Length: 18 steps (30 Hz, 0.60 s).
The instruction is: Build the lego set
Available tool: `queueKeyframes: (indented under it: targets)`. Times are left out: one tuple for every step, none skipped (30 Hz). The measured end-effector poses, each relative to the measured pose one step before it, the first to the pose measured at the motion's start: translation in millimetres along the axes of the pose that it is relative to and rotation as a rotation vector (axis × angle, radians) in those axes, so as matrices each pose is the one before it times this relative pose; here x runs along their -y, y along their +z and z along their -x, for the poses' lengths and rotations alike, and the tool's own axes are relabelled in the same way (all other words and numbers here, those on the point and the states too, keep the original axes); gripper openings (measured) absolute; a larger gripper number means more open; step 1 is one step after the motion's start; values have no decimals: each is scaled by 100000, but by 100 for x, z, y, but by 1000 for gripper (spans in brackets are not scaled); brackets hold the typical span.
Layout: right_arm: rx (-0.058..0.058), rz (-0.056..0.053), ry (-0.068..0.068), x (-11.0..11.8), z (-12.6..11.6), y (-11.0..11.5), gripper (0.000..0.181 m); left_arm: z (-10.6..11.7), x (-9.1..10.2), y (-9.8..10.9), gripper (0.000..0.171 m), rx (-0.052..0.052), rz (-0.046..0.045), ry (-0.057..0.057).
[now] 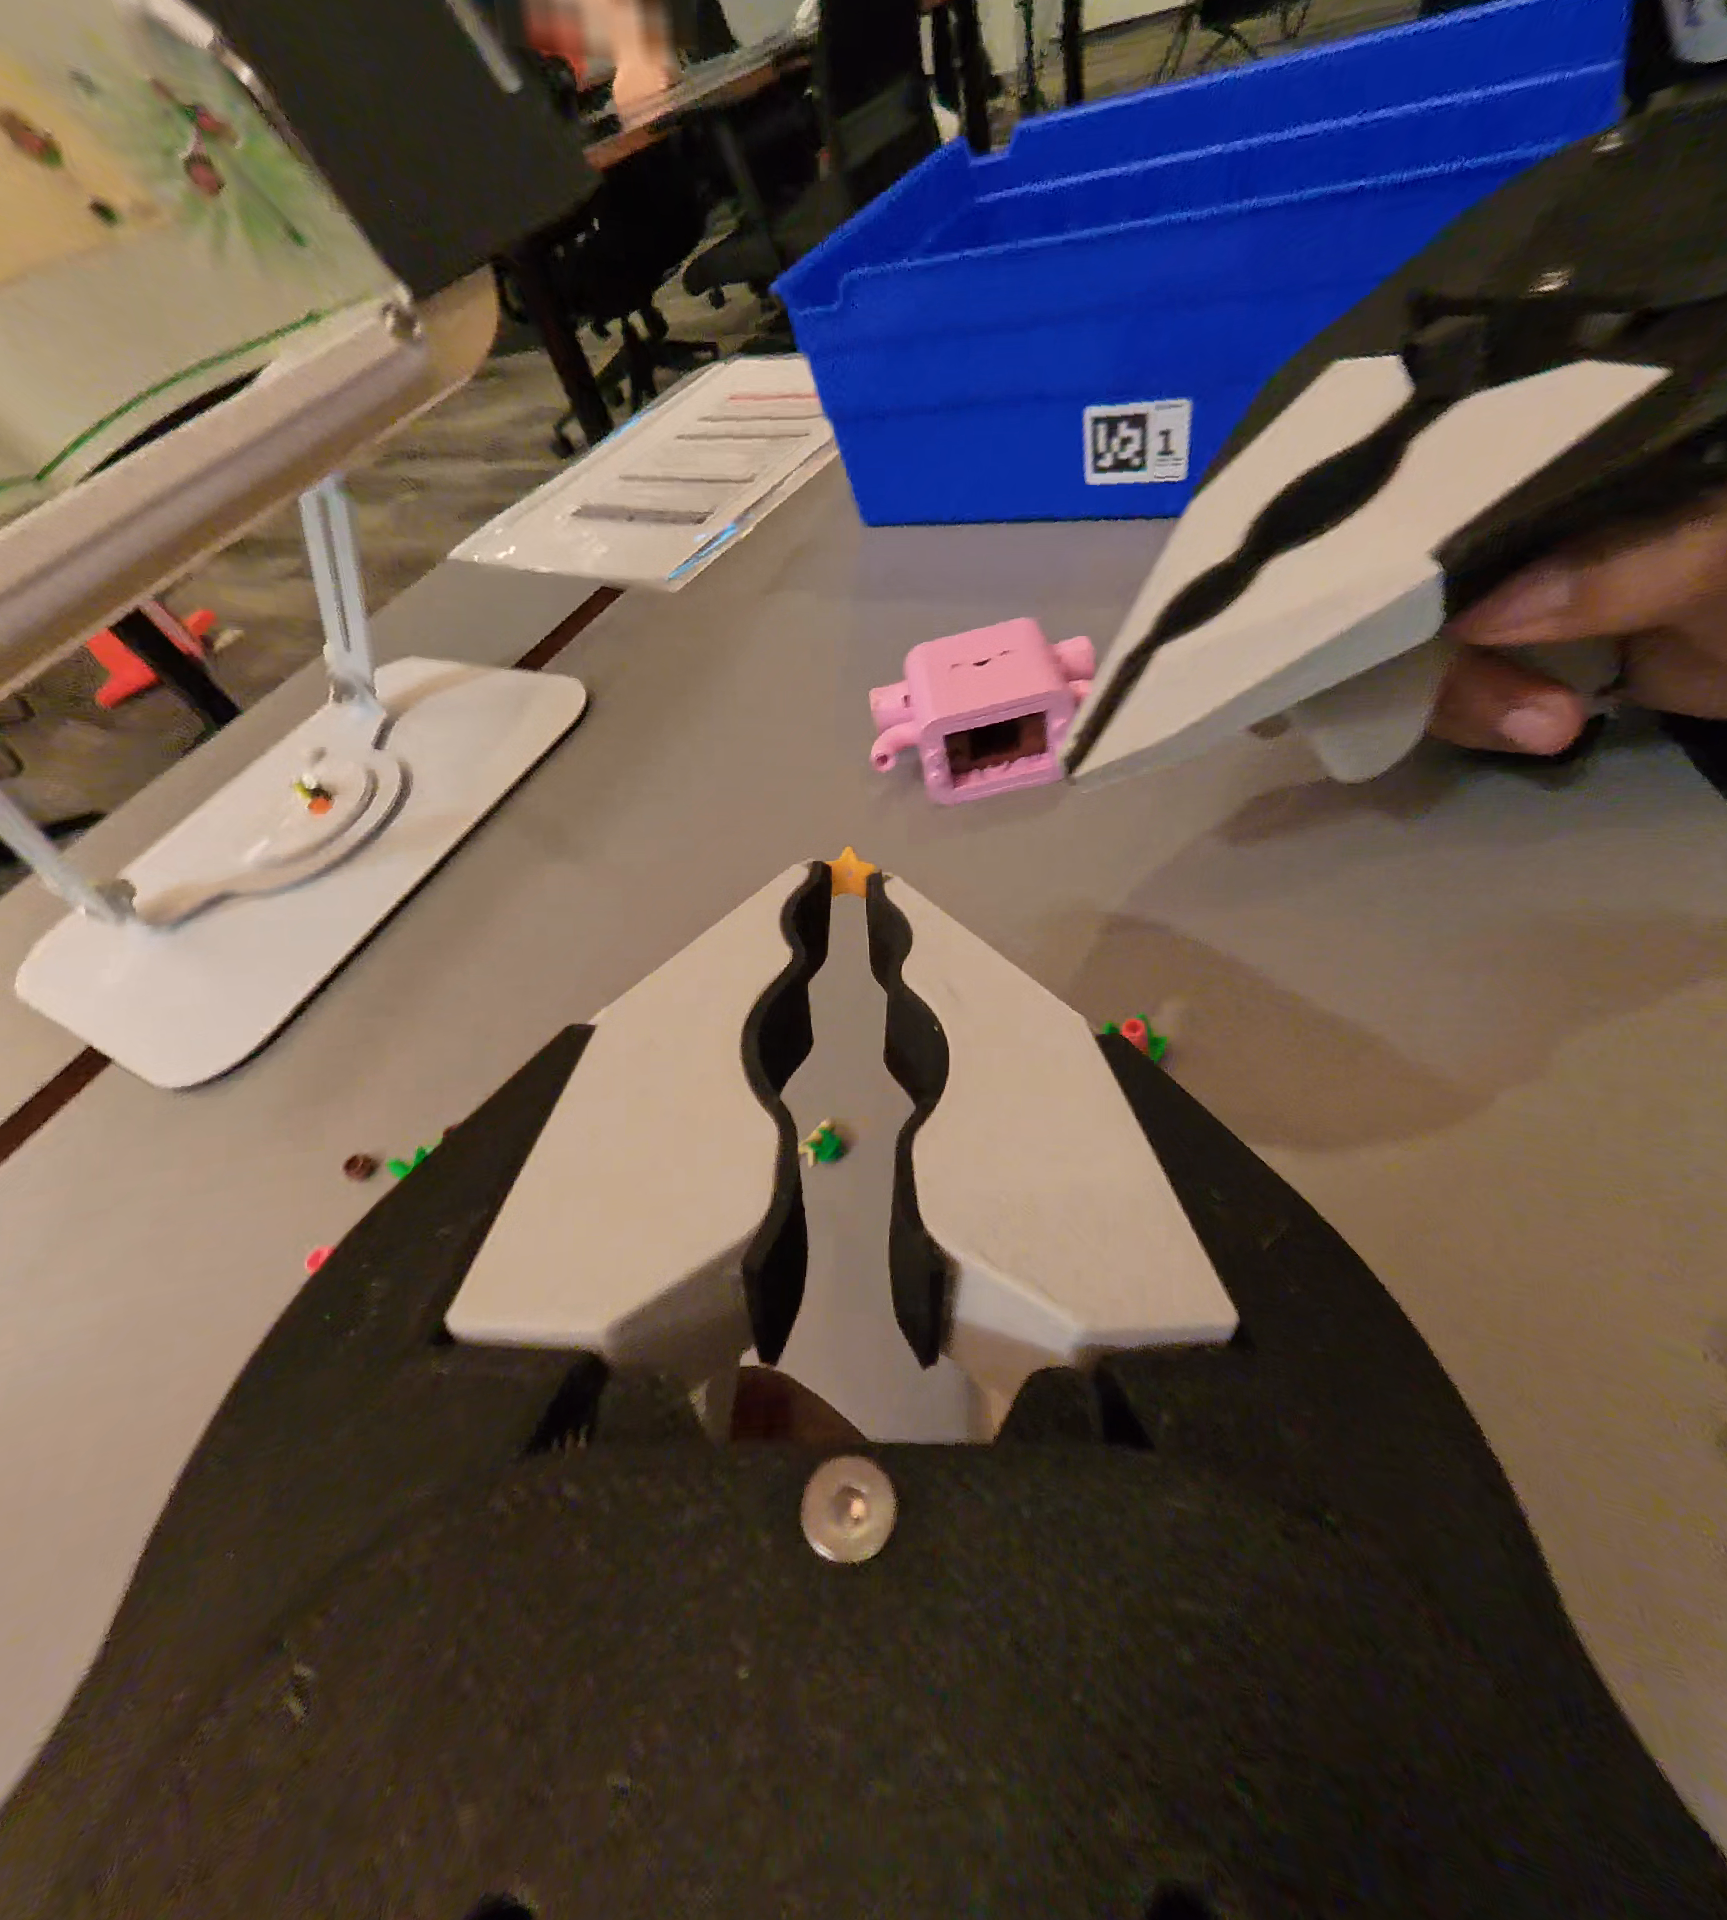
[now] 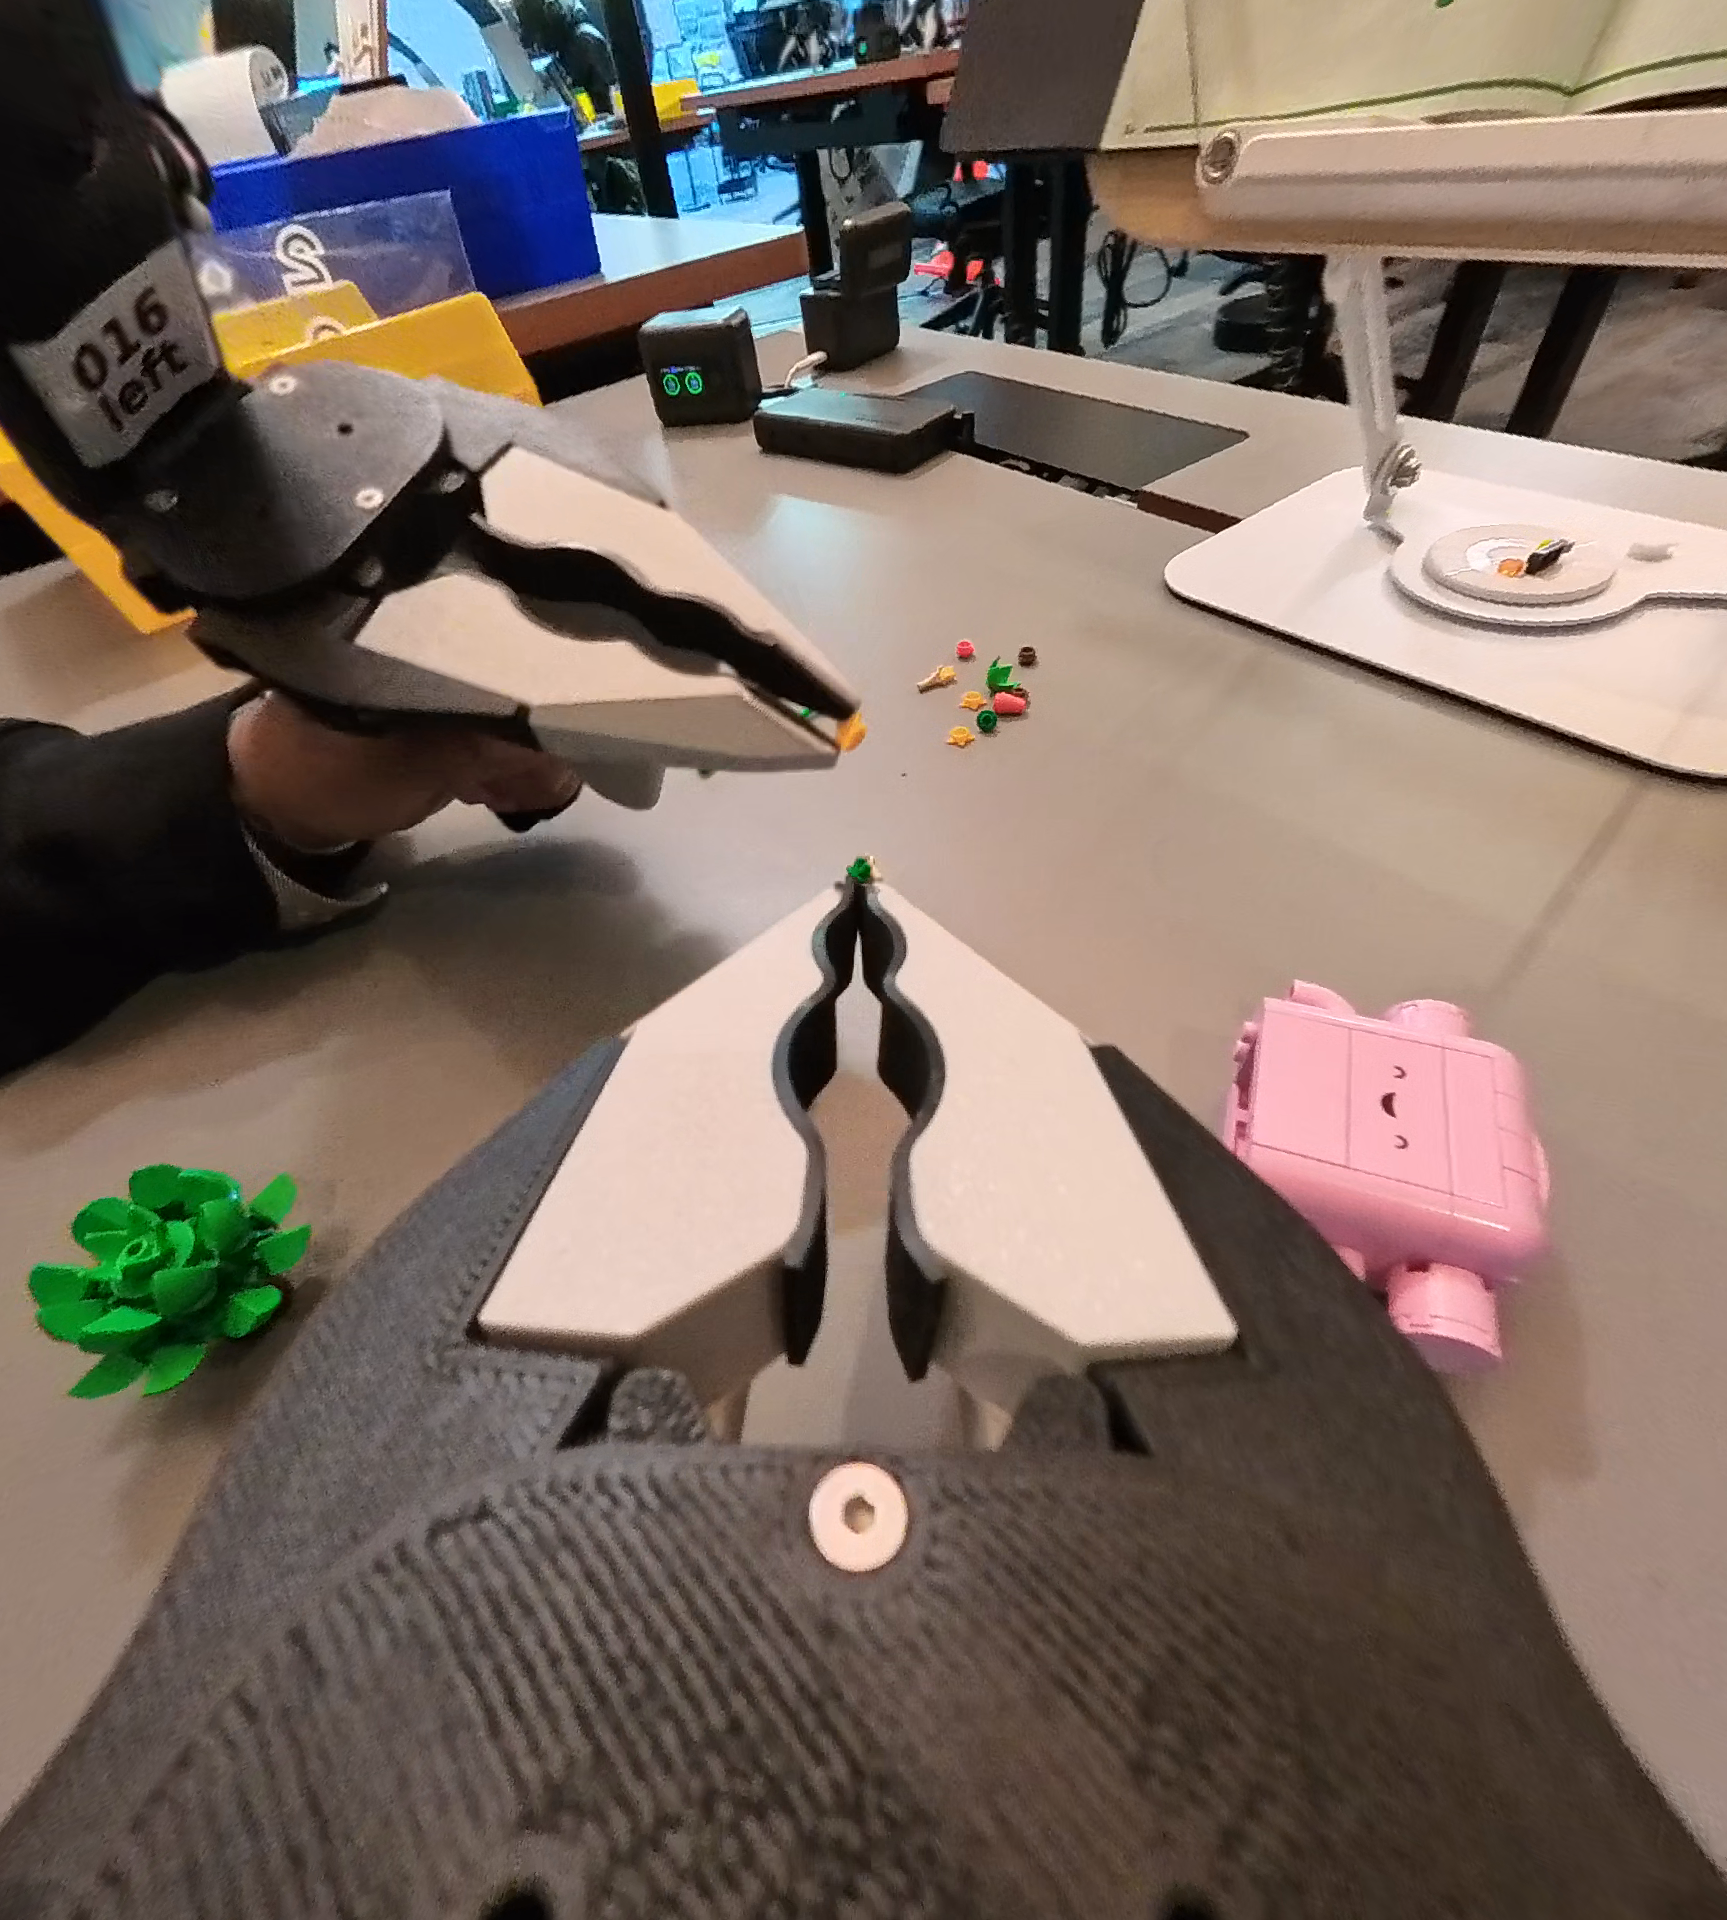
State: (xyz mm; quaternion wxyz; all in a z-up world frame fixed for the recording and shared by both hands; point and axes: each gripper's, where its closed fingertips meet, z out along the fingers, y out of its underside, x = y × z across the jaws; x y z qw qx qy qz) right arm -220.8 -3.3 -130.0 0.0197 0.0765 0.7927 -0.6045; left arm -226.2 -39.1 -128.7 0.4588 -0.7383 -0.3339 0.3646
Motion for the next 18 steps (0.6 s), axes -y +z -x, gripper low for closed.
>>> queueKeyframes:
  targets:
    - [102,-449,716,52,-65,-67,0,-472,231,47,5,-629,-556,1811]
    - [135,-342,656,34,-64,-53,0,-420,205,18,5,-896,-530,1385]
    - [169,-307,563,43,-32,-31,0,-329,167,28,5,-773,-496,843]
    - [194,-250,435,23,-8,-25,0,-267,115,47,5,-759,-304,376]
    - [219,-153,320,23,1,-15,0,-201,74,52,5,-649,-171,256]
    - [264,-83,214,6,31,9,0,-141,35,51,5,-414,3,290]
    - [278,-116,113,16,36,-1,0,-126,27,44,5,-338,-35,348]
    - [279,-220,72,27,53,5,0,-80,15,30,5,-175,-30,348]
    - [341,-254,94,42,76,14,0,-66,54,8,5,-99,-153,322]
    - [365,-238,138,33,61,17,0,-53,76,-9,5,-26,-319,250]
    - [403,-314,184,51,70,10,0,-63,105,-18,5,-73,-400,210]
    - [424,-420,243,62,76,-2,0,-67,132,-16,5,-22,-508,205]
    - [369,-521,332,67,42,-11,0,-73,115,-9,5,-87,-440,198]
    - [486,-639,389,93,53,-15,0,-94,74,6,5,-123,-280,233]
    - [477,-715,485,100,47,-39,0,-79,45,33,5,-113,-80,251]
    - [506,-804,527,116,45,-33,0,-106,22,40,5,-253,53,219]
    - [483,-838,594,121,36,-40,0,-118,14,49,5,-404,21,192]
    - [466,-748,659,103,27,-45,0,-103,53,38,5,-272,-131,222]
